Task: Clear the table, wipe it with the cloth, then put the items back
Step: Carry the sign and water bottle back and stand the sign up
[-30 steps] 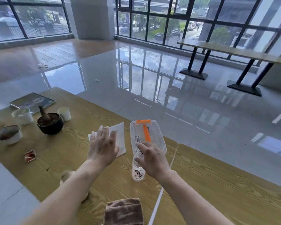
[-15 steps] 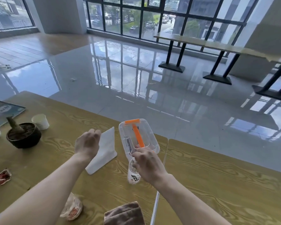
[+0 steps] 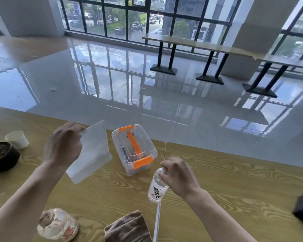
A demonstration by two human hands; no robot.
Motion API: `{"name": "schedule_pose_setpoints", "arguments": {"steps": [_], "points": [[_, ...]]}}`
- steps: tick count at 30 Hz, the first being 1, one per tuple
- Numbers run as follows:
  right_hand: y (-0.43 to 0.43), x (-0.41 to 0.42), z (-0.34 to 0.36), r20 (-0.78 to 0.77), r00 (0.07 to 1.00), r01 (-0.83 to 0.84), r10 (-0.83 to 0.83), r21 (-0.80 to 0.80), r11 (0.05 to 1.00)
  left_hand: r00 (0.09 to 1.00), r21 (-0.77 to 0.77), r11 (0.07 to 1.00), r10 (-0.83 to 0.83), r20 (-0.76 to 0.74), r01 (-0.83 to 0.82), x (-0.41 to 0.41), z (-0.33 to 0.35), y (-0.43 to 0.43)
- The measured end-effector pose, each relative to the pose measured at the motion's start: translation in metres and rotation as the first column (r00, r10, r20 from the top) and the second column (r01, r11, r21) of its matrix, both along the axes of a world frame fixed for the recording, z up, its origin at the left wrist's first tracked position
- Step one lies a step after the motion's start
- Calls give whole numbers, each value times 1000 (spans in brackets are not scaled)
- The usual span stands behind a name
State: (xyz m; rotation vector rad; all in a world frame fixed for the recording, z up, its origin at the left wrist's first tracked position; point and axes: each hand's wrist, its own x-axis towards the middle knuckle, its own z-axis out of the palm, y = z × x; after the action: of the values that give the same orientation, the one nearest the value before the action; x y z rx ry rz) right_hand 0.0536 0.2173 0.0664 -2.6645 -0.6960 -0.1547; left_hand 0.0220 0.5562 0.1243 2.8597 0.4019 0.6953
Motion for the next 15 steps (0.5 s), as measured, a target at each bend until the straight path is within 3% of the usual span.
{"name": "schedule_pose_setpoints", "arguments": {"steps": [7,15], "points": [[-62,-11,15,14,991,133,-133,17,991,989,-3,995,-100,109,101,1,39,-60],[-169,-33,21,25,964,262,-264,50,964,954,-32,961,-270,130,276,4,39,-186]]}}
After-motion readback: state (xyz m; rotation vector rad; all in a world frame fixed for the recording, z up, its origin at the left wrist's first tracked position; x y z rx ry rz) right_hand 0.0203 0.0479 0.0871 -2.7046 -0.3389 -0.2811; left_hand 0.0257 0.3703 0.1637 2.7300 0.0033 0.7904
